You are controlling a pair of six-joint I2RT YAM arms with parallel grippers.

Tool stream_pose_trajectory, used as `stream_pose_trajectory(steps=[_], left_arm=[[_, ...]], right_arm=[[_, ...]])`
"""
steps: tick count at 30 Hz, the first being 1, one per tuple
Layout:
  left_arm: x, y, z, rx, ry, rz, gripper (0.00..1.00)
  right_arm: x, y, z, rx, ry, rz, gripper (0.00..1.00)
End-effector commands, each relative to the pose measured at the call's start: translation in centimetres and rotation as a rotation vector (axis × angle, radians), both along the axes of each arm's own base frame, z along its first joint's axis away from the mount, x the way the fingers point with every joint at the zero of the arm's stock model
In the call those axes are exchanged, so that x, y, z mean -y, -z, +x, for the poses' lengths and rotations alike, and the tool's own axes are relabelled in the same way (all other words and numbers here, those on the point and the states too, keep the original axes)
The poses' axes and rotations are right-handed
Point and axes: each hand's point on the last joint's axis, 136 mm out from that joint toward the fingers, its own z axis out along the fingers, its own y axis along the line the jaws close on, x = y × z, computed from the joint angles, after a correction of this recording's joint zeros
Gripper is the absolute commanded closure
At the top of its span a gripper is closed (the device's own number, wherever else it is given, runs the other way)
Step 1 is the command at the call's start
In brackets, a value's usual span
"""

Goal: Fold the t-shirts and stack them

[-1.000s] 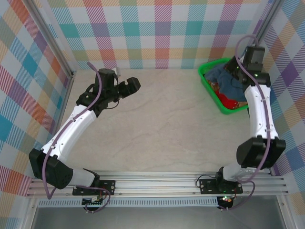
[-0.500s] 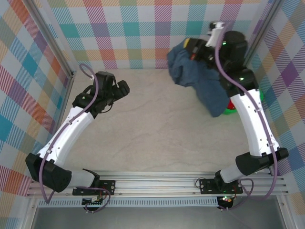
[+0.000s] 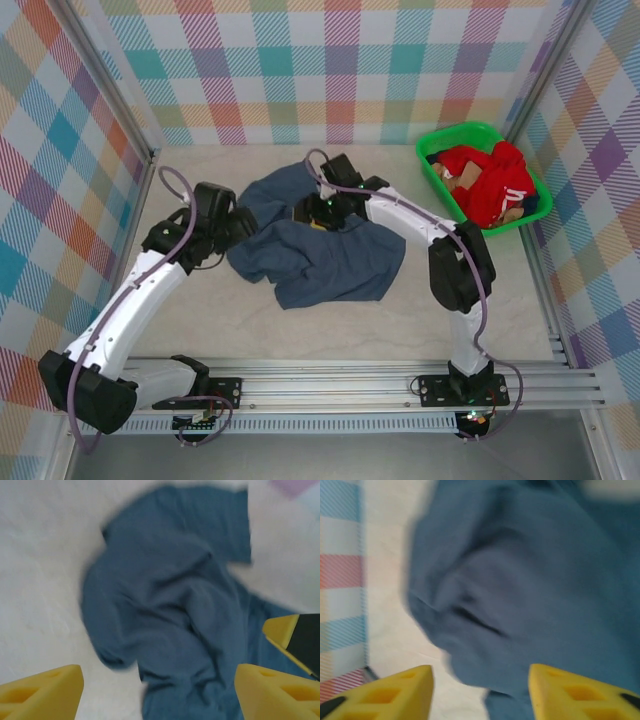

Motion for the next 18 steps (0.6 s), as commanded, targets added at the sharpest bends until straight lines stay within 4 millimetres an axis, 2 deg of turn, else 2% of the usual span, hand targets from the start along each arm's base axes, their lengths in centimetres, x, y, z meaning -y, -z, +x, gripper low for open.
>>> stream_pose_trajectory(steps=[1, 5, 7, 10, 13, 18], left_arm=[[3.7, 3.3, -2.8, -0.140, 0.152, -0.142, 0.21], [5.6, 7.6, -5.2, -0.278, 0.238, -0.131, 0.19], [5.9, 9.6, -5.8, -0.339, 0.250, -0.090, 0.19], [5.8, 12.4, -5.7, -0.417, 0.230, -0.042, 0.17], [5.3, 14.7, -4.9, -0.462, 0.182, 0.006, 0.19], [5.4, 17.6, -2.5, -0.498, 0.135, 0.004, 0.25]], right_arm=[[4.3, -4.4, -1.9, 0.096, 0.073, -0.048, 0.41], [10.4, -0.4, -6.4, 0.032, 0.150, -0.179, 0.43], [13.2, 1.9, -8.8, -0.042, 0.175, -0.245, 0.42], [16.0, 5.1, -12.1, -0.165, 0.203, -0.286, 0.41], [16.6, 7.2, -13.7, -0.247, 0.209, -0.275, 0.41], [15.8, 9.7, -13.8, -0.339, 0.191, -0.277, 0.43]])
